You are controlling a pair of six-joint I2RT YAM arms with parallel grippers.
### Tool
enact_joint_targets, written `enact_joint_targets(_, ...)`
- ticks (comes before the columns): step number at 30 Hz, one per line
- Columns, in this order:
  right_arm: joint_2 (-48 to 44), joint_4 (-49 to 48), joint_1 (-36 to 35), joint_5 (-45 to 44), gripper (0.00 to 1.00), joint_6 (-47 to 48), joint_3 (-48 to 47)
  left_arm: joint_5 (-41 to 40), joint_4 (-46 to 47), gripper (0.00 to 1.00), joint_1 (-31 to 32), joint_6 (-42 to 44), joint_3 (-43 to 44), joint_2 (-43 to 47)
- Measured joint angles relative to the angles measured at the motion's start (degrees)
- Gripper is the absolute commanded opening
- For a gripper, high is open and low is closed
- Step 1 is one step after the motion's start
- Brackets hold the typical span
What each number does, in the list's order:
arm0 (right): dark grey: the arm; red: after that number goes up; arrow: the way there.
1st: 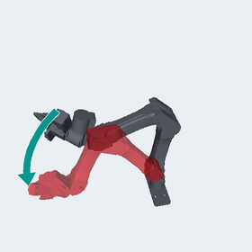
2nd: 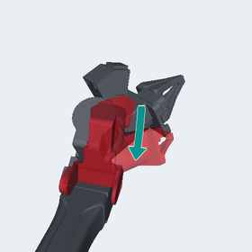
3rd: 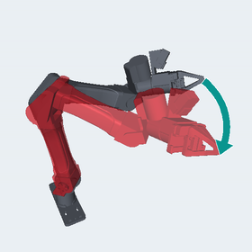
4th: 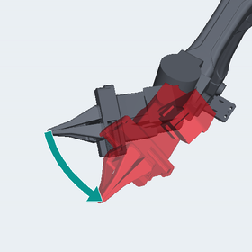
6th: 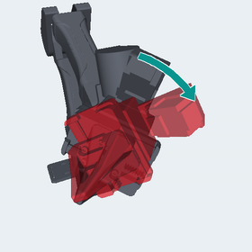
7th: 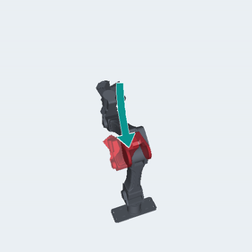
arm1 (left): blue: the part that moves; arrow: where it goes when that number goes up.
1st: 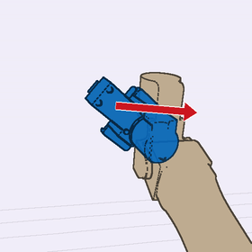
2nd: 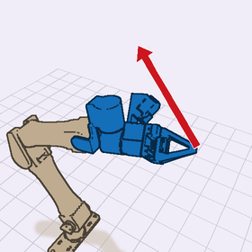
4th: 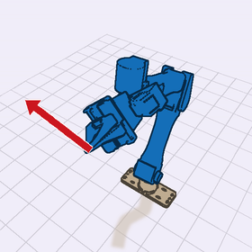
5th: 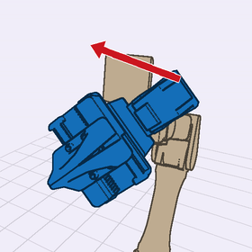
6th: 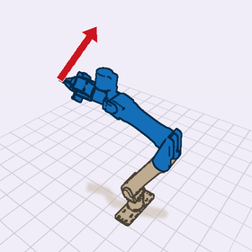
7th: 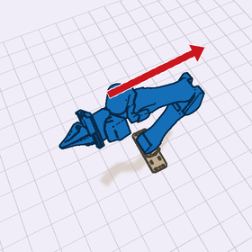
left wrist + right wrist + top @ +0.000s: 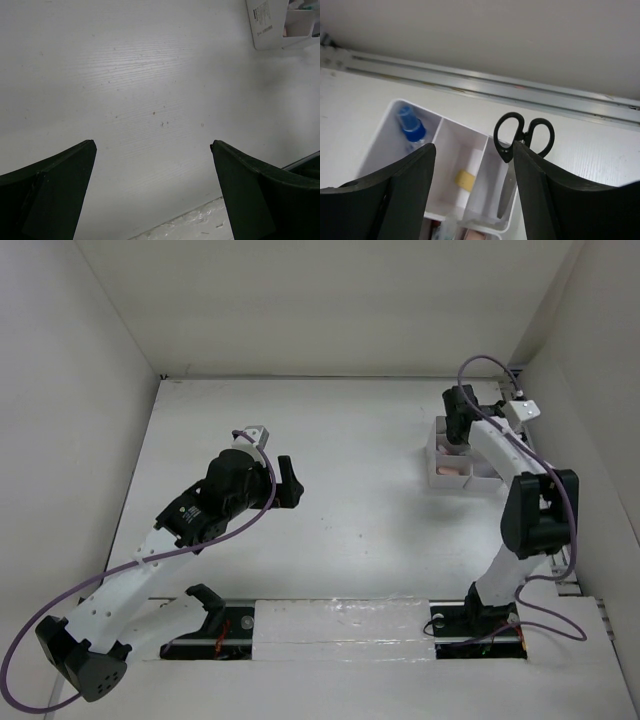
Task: Sort the stationery into containers
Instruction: Place the scissors in the storage box, then reset both arms
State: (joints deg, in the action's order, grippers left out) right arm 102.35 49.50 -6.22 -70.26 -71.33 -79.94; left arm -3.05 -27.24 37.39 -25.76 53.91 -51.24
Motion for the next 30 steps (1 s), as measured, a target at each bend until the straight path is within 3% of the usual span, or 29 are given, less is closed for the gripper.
enact_joint_targets(11,-18.32,-9.97,-4.68,1.38,0.85,13.6,1.81,-0.76,-0.02,1.0,0.0,-0.02,0.0,0.0)
enact_joint_targets(12,-20.17,-12.11,-5.68,2.64,1.0,16.15,3.06,-1.27,-0.04,1.0,0.0,-0.07,0.0,0.09)
enact_joint_targets(17,-34.42,-21.18,-12.02,14.64,1.0,30.49,11.96,-7.65,-1.01,1.0,0.02,-1.92,0.0,3.15)
enact_joint_targets(20,-42.05,-21.94,-16.5,20.68,1.0,35.28,14.14,-12.57,-1.81,1.0,0.02,-3.63,0.0,7.43)
enact_joint_targets(30,-57.88,-10.62,-36.76,32.68,1.0,37.03,15.28,-23.87,-4.61,1.0,0.02,-8.31,0.13,13.07)
